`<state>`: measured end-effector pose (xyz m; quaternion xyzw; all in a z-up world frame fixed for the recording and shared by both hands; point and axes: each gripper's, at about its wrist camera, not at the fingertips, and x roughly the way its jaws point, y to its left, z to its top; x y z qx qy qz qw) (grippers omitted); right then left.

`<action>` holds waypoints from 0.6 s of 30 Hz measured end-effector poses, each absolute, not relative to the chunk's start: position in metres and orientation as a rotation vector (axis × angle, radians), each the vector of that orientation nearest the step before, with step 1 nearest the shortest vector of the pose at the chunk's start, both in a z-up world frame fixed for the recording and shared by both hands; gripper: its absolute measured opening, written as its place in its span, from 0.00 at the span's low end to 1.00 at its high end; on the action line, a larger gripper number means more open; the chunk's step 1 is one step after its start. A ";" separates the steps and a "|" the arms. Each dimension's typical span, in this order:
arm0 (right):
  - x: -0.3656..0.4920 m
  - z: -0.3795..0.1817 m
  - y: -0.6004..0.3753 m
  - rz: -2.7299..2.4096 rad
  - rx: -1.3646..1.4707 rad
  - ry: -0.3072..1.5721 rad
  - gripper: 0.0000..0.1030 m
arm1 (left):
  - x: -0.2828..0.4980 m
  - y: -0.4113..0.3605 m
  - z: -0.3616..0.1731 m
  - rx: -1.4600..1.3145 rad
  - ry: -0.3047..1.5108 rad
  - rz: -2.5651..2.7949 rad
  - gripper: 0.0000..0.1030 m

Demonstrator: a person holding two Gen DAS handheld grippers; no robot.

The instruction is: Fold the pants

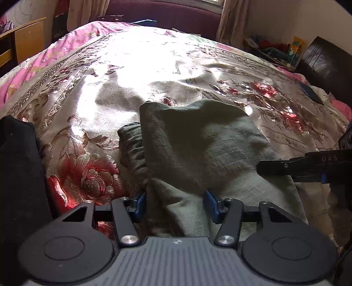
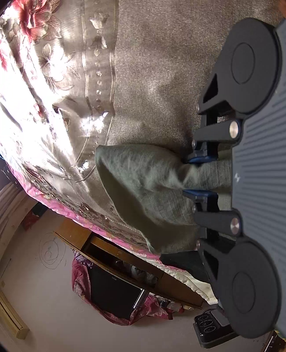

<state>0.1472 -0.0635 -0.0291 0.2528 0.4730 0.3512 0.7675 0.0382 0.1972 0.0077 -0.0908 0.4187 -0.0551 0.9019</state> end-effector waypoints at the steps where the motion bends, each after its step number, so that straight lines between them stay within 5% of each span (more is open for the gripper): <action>1: 0.144 -0.026 -0.068 0.763 0.555 1.026 0.18 | 0.038 0.193 0.010 -0.182 0.859 -0.119 0.57; 18: 0.143 0.025 -0.196 0.452 0.407 0.932 0.15 | 0.101 0.059 0.012 -0.142 0.816 -0.438 0.50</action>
